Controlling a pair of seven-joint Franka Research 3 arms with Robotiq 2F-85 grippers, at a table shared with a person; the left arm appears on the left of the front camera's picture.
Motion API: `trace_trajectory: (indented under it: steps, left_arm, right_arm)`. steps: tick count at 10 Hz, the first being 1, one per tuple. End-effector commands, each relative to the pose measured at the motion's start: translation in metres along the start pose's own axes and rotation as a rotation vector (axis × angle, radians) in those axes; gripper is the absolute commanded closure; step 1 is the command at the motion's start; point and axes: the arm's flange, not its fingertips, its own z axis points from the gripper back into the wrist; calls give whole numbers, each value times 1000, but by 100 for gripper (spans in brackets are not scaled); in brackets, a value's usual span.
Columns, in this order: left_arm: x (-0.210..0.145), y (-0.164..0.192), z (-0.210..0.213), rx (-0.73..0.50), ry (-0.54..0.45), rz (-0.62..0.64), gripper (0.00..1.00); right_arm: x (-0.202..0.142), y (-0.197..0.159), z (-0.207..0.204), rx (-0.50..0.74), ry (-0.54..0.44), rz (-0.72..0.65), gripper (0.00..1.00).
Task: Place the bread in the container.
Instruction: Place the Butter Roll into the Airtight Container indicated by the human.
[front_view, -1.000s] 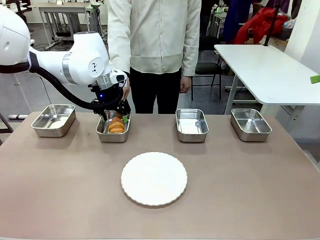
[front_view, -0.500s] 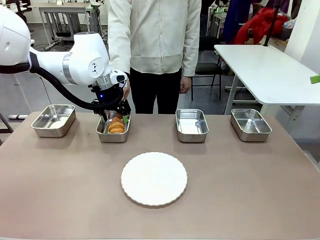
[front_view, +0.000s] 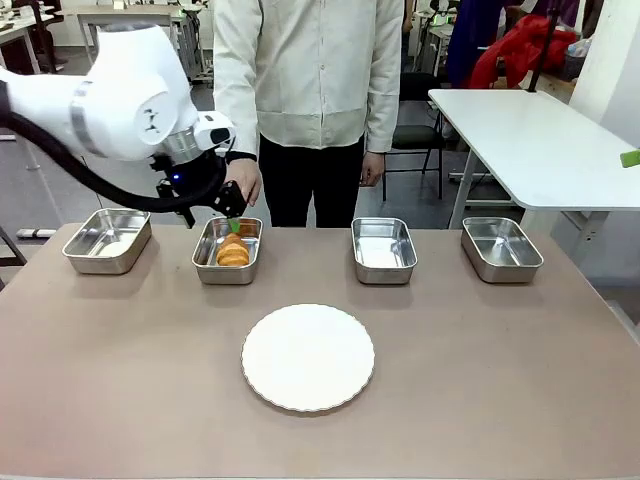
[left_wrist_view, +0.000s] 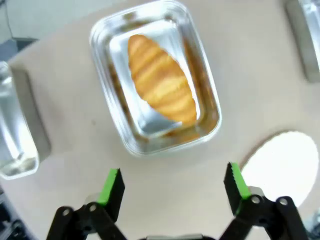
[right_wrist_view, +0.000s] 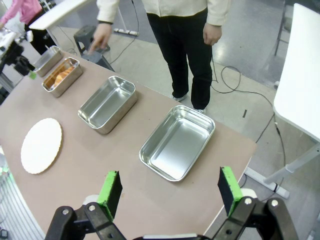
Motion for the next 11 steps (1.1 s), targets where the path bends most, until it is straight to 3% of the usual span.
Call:
trace_trajectory:
  steps: [1, 5, 11]
  left_arm:
    - [-57, -1, 10, 30, -53, -44, 0]
    - [-142, -8, 18, 54, -141, -2, 0]
    - [-144, -8, 19, 52, -127, -15, 0]
  right_arm:
    - [2, -1, 0, 3, -24, 2, 0]
    - [2, -1, 0, 3, -24, 2, 0]
    - [2, -1, 0, 3, -24, 2, 0]
